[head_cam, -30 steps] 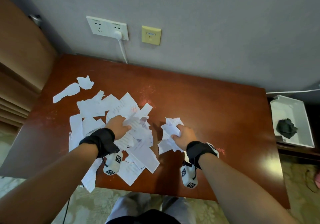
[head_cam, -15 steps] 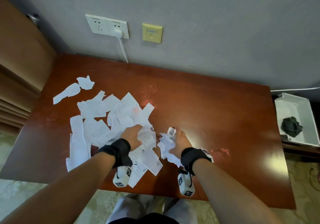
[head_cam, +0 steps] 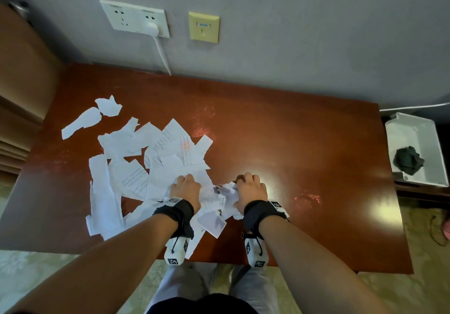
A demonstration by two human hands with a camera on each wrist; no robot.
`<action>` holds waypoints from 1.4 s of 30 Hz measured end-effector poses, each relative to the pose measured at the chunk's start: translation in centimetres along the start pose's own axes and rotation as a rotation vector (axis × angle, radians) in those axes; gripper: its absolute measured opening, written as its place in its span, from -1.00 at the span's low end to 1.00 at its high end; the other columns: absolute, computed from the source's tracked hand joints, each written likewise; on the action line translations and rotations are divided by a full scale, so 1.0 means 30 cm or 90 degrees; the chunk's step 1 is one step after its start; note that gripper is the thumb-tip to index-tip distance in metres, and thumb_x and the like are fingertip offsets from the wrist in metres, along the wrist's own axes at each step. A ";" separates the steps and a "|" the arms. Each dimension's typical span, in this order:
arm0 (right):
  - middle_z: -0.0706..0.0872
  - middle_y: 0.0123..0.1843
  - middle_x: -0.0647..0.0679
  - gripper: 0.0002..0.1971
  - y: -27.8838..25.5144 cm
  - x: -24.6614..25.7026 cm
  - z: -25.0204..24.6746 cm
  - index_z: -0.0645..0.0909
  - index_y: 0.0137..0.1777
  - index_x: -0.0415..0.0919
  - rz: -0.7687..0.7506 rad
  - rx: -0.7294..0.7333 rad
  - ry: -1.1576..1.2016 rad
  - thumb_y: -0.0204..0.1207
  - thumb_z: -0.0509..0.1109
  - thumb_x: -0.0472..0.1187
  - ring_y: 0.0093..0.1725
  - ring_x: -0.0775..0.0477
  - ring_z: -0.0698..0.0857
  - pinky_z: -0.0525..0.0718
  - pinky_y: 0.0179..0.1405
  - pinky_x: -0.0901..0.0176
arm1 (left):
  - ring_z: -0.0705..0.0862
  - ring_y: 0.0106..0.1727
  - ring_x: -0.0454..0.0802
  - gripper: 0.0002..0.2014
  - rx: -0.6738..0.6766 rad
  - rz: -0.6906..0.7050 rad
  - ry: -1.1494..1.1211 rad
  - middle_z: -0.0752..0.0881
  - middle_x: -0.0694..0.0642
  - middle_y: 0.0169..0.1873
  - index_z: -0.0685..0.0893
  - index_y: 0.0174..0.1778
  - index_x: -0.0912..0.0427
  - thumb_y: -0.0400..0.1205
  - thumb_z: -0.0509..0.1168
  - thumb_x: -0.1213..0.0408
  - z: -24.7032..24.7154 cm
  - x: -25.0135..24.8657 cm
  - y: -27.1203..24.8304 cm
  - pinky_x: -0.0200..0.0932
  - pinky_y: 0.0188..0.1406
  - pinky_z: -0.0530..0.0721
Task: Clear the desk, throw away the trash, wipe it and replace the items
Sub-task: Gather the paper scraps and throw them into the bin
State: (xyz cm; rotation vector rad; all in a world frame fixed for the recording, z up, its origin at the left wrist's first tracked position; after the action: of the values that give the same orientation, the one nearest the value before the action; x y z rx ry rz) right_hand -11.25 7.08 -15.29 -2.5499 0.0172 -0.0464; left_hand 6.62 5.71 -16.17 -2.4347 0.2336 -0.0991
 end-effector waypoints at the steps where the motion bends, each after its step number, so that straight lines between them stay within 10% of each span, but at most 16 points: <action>1: 0.48 0.40 -0.11 -0.51 -0.001 0.001 0.000 0.44 0.43 -0.14 -0.010 0.009 0.018 0.50 0.45 -0.20 0.41 -0.20 0.44 0.54 0.31 -0.04 | 0.52 0.31 0.16 -0.71 0.014 0.009 -0.001 0.58 0.12 0.25 0.63 0.21 0.04 0.56 0.34 0.22 -0.001 -0.003 0.002 0.06 0.27 0.59; 11: 0.62 0.32 -0.15 -0.71 -0.146 -0.152 -0.092 0.46 0.31 -0.19 0.031 -0.007 0.345 0.62 0.32 -0.24 0.22 -0.20 0.62 0.51 0.04 0.16 | 0.63 0.34 0.19 -0.53 0.070 0.014 -0.158 0.61 0.19 0.39 0.49 0.45 0.15 0.63 0.36 0.16 -0.119 -0.024 -0.066 -0.01 0.29 0.61; 21: 0.44 -0.32 0.03 -0.88 -0.403 -0.485 -0.274 0.49 -0.07 -0.10 0.102 -0.130 0.509 0.55 0.31 -0.35 -0.41 0.05 0.40 0.34 -0.46 0.26 | 0.55 -0.08 0.09 -0.57 -0.042 0.040 -0.249 0.56 0.14 -0.09 0.52 0.23 0.34 0.58 0.45 0.17 -0.512 -0.212 -0.231 -0.14 -0.18 0.49; 24: 0.35 -0.37 0.04 -0.68 -0.517 -0.600 -0.304 0.32 -0.30 -0.03 0.124 -0.203 0.549 0.55 0.34 -0.37 -0.43 0.03 0.32 0.33 -0.44 0.24 | 0.57 -0.03 0.13 -0.54 -0.098 0.059 -0.304 0.57 0.16 -0.04 0.51 0.25 0.34 0.56 0.48 0.17 -0.562 -0.364 -0.305 -0.09 -0.10 0.53; 31: 0.57 -0.25 -0.11 -0.91 -0.880 -0.973 -0.285 0.52 -0.10 -0.26 0.148 -0.323 0.592 0.52 0.40 -0.32 -0.23 -0.18 0.55 0.54 -0.23 0.09 | 0.61 -0.05 0.16 -0.63 -0.166 0.114 -0.425 0.61 0.18 -0.07 0.54 0.11 0.33 0.56 0.48 0.19 -0.519 -0.861 -0.488 -0.01 -0.07 0.64; 42: 0.65 0.13 -0.12 -0.80 -1.302 -1.613 0.054 0.51 0.17 -0.15 0.275 -0.379 0.688 0.60 0.40 -0.29 0.11 -0.19 0.65 0.67 0.11 -0.08 | 0.66 -0.03 0.11 -0.66 -0.042 0.204 -0.577 0.66 0.12 -0.07 0.53 0.07 0.26 0.57 0.49 0.17 -0.237 -1.713 -0.681 -0.02 -0.14 0.63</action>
State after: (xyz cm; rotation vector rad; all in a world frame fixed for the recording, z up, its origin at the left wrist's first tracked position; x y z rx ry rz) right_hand -59.47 41.50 3.70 -2.6637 1.1193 -1.3938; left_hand -41.84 26.58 1.90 -2.2177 0.2021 1.1291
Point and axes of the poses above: each hand's wrist, its own y-axis towards the middle knuckle, its own z-axis out of the palm, x = y × z, the point moved 5 cm from there along y, towards the middle knuckle
